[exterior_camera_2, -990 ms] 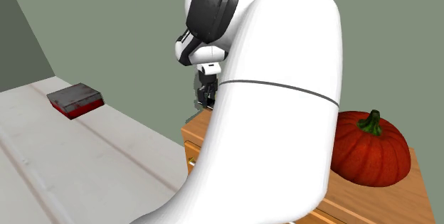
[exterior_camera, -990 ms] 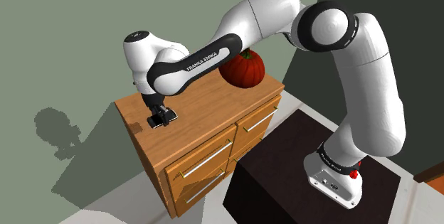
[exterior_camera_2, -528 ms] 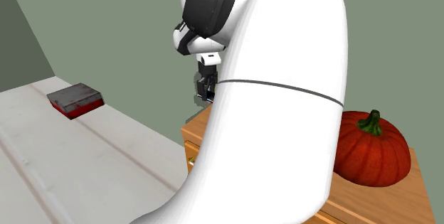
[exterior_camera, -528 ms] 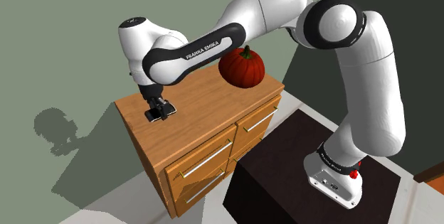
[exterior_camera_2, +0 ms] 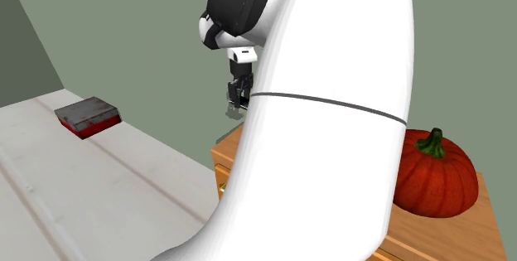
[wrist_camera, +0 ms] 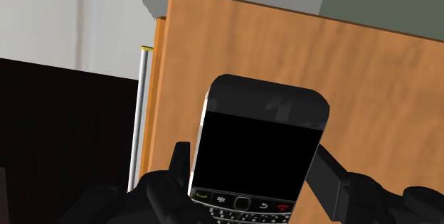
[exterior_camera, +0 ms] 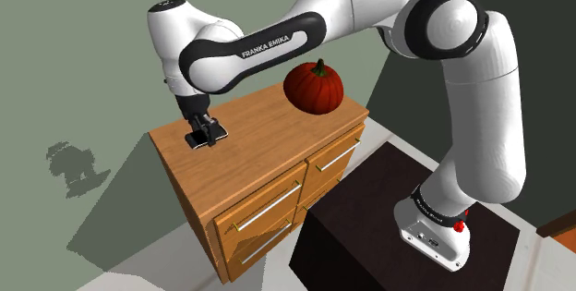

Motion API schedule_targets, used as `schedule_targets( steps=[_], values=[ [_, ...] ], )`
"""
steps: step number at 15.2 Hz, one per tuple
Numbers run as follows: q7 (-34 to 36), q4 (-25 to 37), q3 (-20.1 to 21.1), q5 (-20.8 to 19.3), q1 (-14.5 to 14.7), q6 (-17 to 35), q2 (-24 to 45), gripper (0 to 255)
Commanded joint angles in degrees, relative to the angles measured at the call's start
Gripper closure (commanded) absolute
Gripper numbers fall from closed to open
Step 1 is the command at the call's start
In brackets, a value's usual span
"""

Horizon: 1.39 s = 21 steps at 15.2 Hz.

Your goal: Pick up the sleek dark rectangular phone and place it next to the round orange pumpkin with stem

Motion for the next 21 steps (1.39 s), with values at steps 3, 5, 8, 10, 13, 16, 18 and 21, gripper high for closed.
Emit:
schedule_targets(
  steps=[3,5,8,10,13,16,18,21],
  values=[
    [-0.4,1.3,0.5,0.7,-0.1,-2.4,-1.2,255],
    [-0.6,2.2,0.7,1.0,-0.1,-3.6,-1.7,255],
    [-0.9,3.6,1.0,1.5,0.0,-5.6,-2.3,255],
    [-1.1,4.6,1.1,1.7,0.1,-6.9,-2.7,255],
    [-1.4,6.4,1.3,2.0,0.2,-8.9,-3.1,255],
    [-1.6,8.3,1.5,2.3,0.5,-11.0,-3.4,255],
    [-1.8,9.6,1.6,2.4,0.7,-12.5,-3.6,255],
    [-2.0,11.9,1.7,2.6,1.2,-14.7,-3.7,255]
  ],
)
